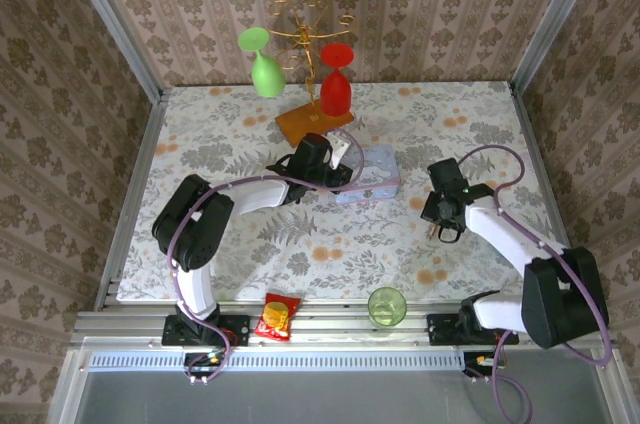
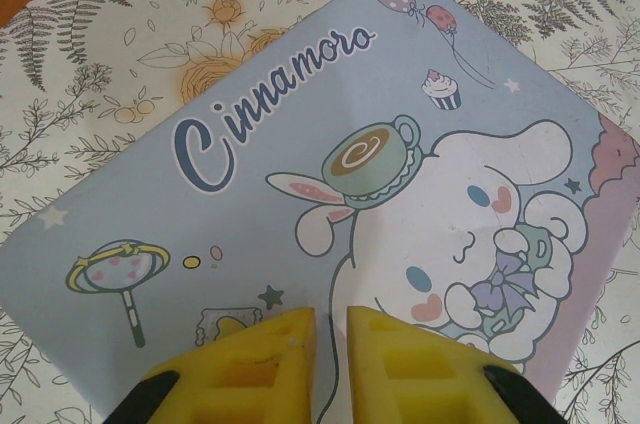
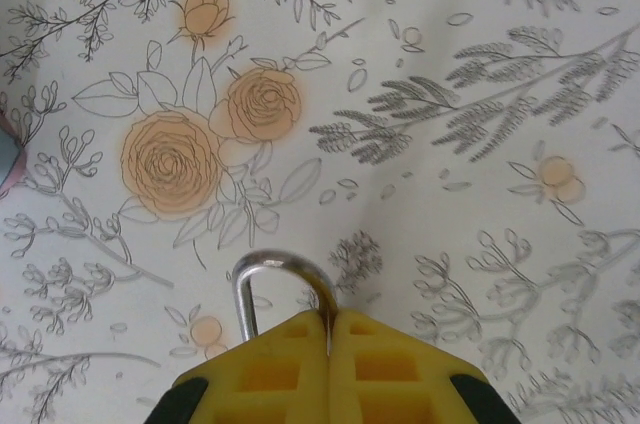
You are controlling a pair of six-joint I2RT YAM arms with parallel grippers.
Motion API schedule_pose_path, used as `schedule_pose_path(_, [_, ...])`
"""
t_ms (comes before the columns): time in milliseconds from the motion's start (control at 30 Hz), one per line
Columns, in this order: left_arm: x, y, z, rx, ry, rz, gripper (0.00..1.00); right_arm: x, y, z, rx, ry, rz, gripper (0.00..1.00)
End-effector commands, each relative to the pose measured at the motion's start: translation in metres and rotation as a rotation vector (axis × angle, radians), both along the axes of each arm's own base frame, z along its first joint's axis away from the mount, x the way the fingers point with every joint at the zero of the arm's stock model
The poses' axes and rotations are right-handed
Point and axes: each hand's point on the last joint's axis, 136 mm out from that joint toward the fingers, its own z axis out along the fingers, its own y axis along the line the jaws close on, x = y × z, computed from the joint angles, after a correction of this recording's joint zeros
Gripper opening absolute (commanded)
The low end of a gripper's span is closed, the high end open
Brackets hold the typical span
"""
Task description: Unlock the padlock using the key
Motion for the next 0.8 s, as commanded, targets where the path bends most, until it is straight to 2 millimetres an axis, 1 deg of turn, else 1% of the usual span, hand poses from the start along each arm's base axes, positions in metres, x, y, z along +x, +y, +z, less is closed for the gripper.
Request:
schedule_pose_path(0, [-0.022,0.031,-0.045,0.126,0.150,0.037,0.18,0.020,0.014,0.003,0.032,-0.026,0.044,0.00])
schedule_pose_path(67, [-0.021,0.031,-0.042,0.122,0.146,0.040,0.18,0.026,0.015,0.003,0.025,-0.030,0.052,0.00])
schedule_pose_path(100, [-0.021,0.032,-0.041,0.120,0.145,0.041,0.19,0.028,0.016,-0.003,0.024,-0.009,0.059,0.00])
schedule_pose_path(233, [-0.020,0.030,-0.036,0.109,0.140,0.044,0.21,0.039,0.023,-0.008,0.038,0.002,0.077,0.00])
schedule_pose_path(367, [-0.016,0.032,-0.028,0.111,0.118,0.062,0.34,0.040,0.025,-0.022,0.027,0.052,0.106,0.00])
schedule_pose_path(433, [-0.011,0.033,-0.022,0.110,0.103,0.070,0.36,0.037,0.026,-0.030,0.017,0.091,0.130,0.00])
schedule_pose_path(500, [-0.007,0.034,-0.019,0.113,0.094,0.074,0.38,0.036,0.028,-0.033,0.007,0.105,0.155,0.00])
schedule_pose_path(567, [-0.001,0.034,-0.021,0.121,0.086,0.083,0.40,0.036,0.035,-0.034,0.025,0.110,0.185,0.00])
schedule_pose_path(667, [0.008,0.034,-0.033,0.142,0.102,0.086,0.40,0.035,0.046,-0.037,0.031,0.129,0.229,0.00])
schedule_pose_path(767, [0.014,0.031,-0.033,0.150,0.089,0.085,0.40,0.031,0.051,-0.042,0.017,0.165,0.251,0.00])
